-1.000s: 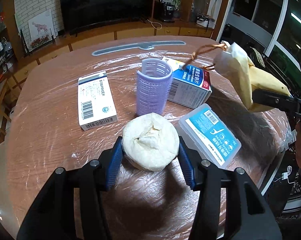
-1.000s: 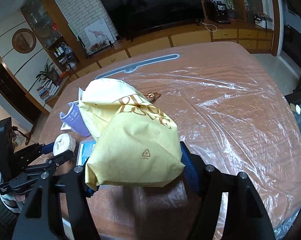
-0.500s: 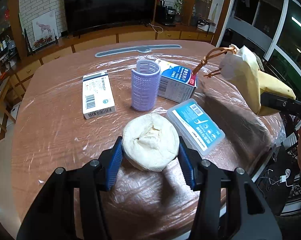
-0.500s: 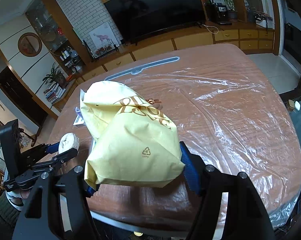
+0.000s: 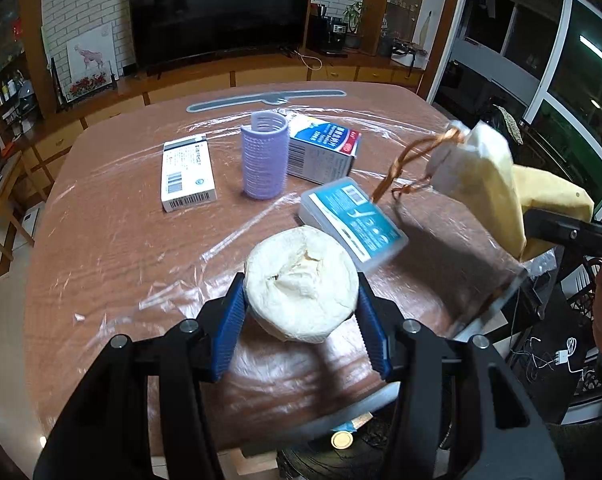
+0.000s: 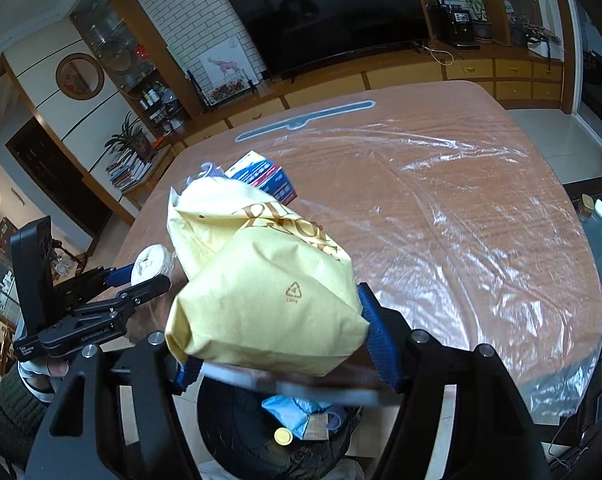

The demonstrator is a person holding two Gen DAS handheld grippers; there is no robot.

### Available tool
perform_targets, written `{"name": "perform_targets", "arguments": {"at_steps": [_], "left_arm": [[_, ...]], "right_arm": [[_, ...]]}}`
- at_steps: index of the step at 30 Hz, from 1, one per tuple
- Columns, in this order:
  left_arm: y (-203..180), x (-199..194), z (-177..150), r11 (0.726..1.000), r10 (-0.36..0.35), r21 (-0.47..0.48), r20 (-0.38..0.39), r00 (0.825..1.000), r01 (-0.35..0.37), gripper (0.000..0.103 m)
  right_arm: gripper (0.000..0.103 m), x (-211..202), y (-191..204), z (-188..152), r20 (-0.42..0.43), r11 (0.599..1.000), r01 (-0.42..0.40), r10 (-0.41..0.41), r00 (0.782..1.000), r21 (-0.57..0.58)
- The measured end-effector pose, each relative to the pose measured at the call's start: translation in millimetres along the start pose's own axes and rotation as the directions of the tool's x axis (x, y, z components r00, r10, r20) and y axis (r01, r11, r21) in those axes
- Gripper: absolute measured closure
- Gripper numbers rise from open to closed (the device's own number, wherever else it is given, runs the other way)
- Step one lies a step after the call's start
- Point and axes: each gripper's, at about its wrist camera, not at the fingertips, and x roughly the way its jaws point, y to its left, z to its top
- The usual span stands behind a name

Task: Collect trash
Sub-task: 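Carry the yellow bag and tissue roll over the black trash bin with both tools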

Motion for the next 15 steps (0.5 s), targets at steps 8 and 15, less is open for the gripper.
{"name": "perform_targets", "arguments": {"at_steps": [8, 15], "left_arm": [[-6, -9, -14, 1.000, -0.002, -0.011, 0.000, 1.000, 0.002, 0.050], [-8, -19, -21, 1.000, 0.002, -0.020, 0.013, 1.000, -0.002, 0.050]], "right_arm": [[0.041, -1, 3, -19, -0.038, 1.000, -0.009, 0.009, 0.999, -0.002], [0.043, -8, 13, -24, -0.025, 0.999, -0.046, 0.046, 0.999, -0.010]]}}
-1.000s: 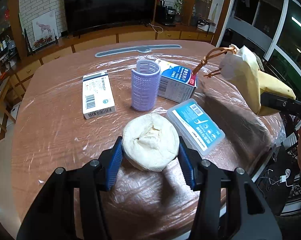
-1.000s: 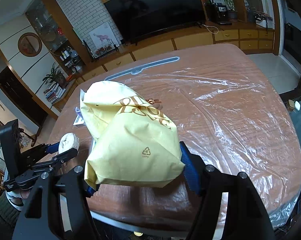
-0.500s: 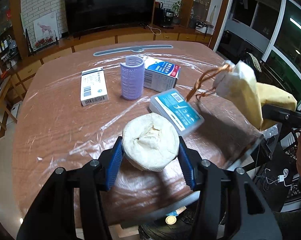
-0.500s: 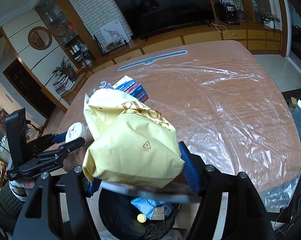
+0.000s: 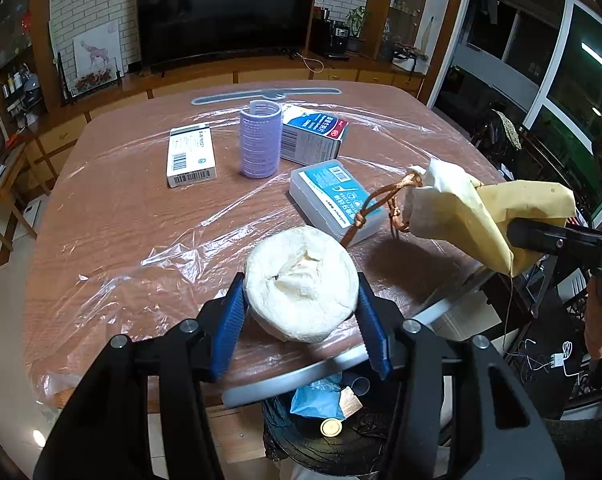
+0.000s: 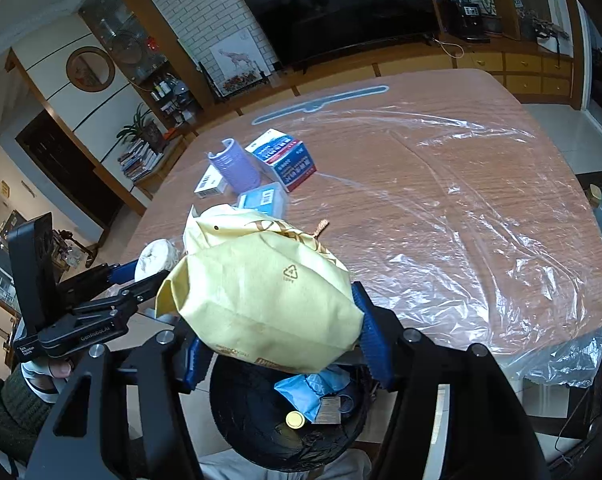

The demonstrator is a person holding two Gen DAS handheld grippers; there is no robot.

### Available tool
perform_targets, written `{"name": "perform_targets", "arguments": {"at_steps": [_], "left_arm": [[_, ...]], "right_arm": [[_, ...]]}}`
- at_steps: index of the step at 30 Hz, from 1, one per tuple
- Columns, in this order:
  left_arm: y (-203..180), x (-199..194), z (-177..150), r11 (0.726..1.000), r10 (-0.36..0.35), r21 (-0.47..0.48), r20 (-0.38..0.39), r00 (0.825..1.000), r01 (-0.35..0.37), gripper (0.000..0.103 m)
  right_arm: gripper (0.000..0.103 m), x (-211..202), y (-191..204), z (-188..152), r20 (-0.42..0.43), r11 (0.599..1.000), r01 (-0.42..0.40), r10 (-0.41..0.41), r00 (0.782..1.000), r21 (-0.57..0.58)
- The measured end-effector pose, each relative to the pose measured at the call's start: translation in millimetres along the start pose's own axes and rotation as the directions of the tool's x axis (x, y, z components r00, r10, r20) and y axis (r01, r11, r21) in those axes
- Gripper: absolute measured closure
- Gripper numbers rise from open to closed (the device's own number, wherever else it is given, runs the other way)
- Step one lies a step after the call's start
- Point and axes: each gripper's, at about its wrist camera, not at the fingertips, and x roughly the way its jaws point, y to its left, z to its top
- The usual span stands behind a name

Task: Collect trash
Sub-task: 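Carry the yellow bag and tissue roll over the black trash bin with both tools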

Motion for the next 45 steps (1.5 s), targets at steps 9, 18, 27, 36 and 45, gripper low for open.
{"name": "perform_targets", "arguments": {"at_steps": [9, 18, 27, 36, 45], "left_arm": [[-6, -12, -11, 1.000, -0.014, 0.010, -0.005, 1.000, 0.014, 0.050], [-19, -21, -31, 0.998, -0.045, 0.037, -0.032, 0.998, 0.046, 0.050], [-31, -25, -46, 0.996, -0.069, 0.057, -0.061, 0.996, 0.073, 0.050], [-39, -21, -60, 0.994, -0.086, 0.064, -0.105, 0.991, 0.093, 0.050], [-44, -10, -76, 0.994, -0.081, 0.063, -0.150, 0.985, 0.091, 0.050]], "right_arm": [[0.043, -13, 12, -12, -0.015, 0.999, -0.022, 0.021, 1.000, -0.039], [0.043, -35, 19, -28, -0.032, 0.997, -0.033, 0.030, 0.999, -0.074], [0.043, -46, 17, -49, -0.071, 0.997, -0.037, 0.033, 0.997, -0.065], [0.043, -43, 14, -68, -0.124, 0.998, -0.029, 0.021, 0.992, -0.061], [0.043, -29, 12, -82, -0.180, 0.998, -0.014, 0.002, 0.984, -0.067]]}}
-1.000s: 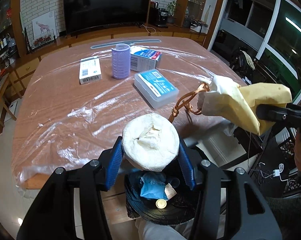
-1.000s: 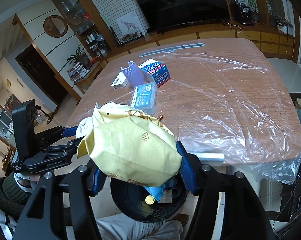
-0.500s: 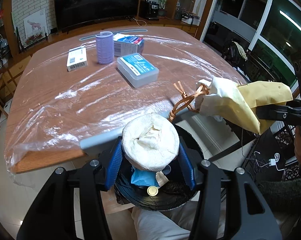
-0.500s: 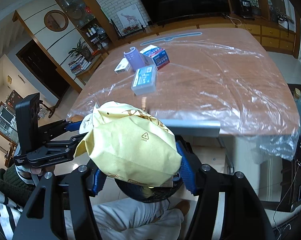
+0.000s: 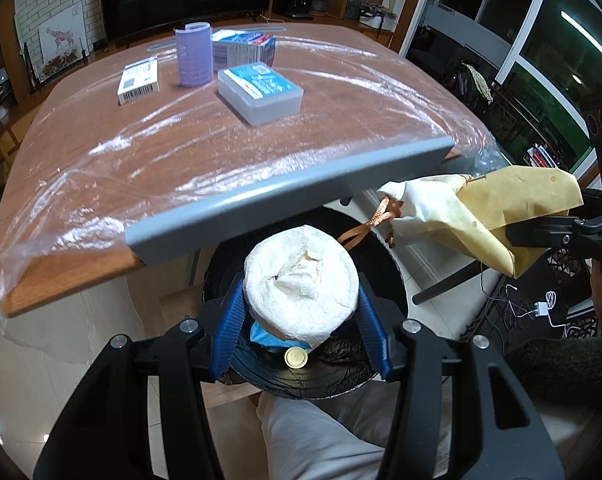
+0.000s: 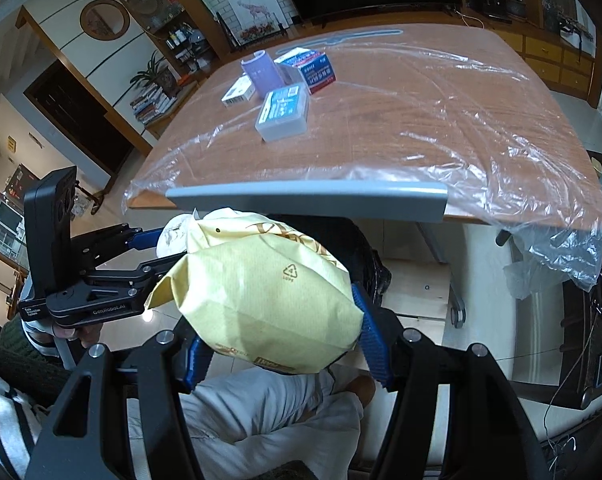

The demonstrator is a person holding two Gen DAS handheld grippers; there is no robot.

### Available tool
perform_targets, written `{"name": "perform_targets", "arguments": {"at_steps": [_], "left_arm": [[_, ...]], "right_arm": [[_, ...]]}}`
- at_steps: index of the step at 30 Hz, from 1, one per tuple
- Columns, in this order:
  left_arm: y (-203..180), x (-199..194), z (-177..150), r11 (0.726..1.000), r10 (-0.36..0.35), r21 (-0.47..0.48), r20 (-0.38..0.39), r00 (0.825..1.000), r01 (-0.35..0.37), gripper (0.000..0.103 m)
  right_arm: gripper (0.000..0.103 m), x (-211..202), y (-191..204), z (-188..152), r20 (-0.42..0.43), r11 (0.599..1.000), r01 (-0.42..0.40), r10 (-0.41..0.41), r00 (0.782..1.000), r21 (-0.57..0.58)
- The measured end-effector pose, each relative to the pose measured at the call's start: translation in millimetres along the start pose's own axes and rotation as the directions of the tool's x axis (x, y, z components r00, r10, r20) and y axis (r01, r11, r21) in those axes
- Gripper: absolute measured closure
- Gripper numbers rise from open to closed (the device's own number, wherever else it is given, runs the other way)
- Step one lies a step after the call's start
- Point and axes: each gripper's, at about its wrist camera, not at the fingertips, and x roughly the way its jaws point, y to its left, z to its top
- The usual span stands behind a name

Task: Collect trash
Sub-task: 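Carry the yellow bag and tissue roll over the black trash bin with both tools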

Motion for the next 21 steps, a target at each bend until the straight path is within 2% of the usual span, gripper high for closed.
{"name": "perform_targets", "arguments": {"at_steps": [10, 21], "left_arm": [[1, 14, -11, 1.000, 0.012, -0.007, -0.042, 0.999, -0.013, 0.050], [4, 32, -19, 0.999, 0.031, -0.018, -0.084, 0.996, -0.033, 0.050]], "right_arm": [[0.043, 16, -3, -5, -0.045, 0.999, 0.036, -0.036, 0.998, -0.005], [0.043, 42, -6, -4, -0.087, 0.999, 0.039, -0.038, 0.996, 0.008]]}}
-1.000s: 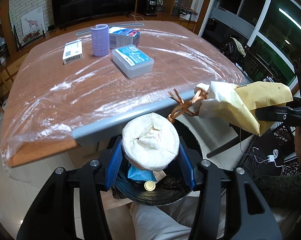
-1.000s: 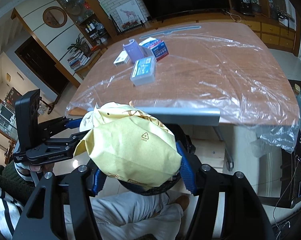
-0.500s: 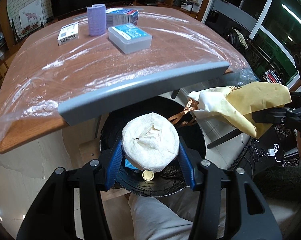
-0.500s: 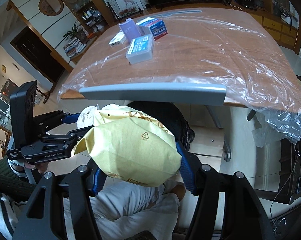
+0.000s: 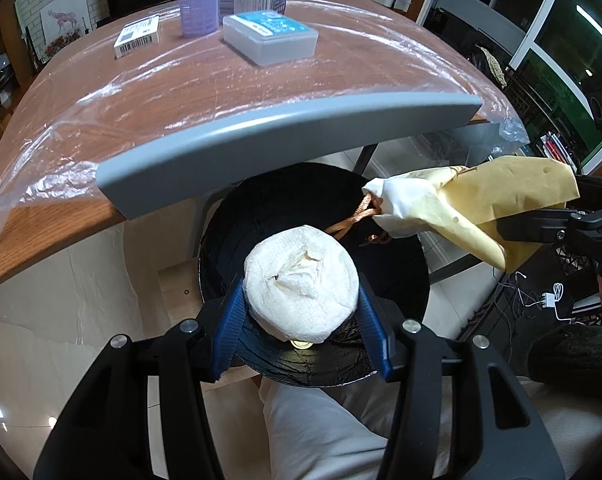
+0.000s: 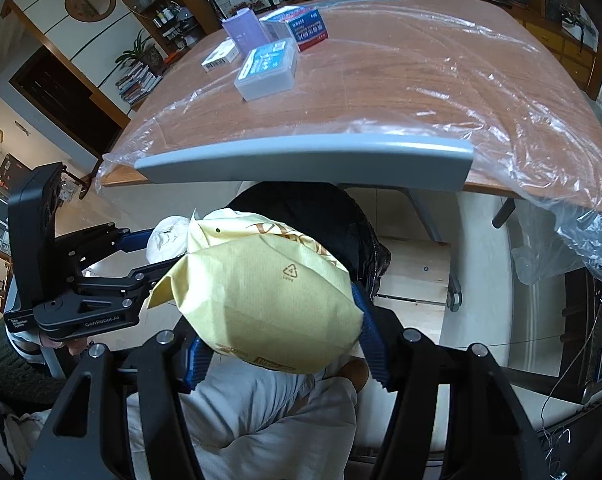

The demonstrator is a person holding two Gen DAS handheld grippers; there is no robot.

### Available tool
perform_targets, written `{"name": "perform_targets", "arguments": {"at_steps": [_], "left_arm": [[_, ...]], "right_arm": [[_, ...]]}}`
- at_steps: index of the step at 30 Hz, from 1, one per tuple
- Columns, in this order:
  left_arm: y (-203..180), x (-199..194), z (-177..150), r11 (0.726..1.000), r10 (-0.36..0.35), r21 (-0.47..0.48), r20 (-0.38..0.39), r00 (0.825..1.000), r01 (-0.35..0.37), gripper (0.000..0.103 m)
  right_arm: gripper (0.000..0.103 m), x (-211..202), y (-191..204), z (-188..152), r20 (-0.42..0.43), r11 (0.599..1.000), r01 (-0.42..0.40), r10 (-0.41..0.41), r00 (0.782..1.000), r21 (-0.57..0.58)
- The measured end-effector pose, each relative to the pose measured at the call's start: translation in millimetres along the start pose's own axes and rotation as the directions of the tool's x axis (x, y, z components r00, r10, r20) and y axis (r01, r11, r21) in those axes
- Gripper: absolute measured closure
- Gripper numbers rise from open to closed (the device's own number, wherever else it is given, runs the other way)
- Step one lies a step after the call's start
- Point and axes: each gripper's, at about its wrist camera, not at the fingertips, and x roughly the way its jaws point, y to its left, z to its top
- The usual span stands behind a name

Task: Collect trash
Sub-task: 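Carry the yellow bag and tissue roll over the black trash bin with both tools, then open both tools to drop the bag and tissue roll into the bin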

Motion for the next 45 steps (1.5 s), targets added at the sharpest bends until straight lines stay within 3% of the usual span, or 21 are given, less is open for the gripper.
{"name": "perform_targets", "arguments": {"at_steps": [45], "left_arm": [[-7, 73, 0, 0.997, 0.064, 0.062, -0.126, 0.990, -0.056, 0.049]], "right_arm": [[0.043, 81, -1, 16, -0.135, 0.991, 0.125, -0.129, 0.982, -0.037]]}}
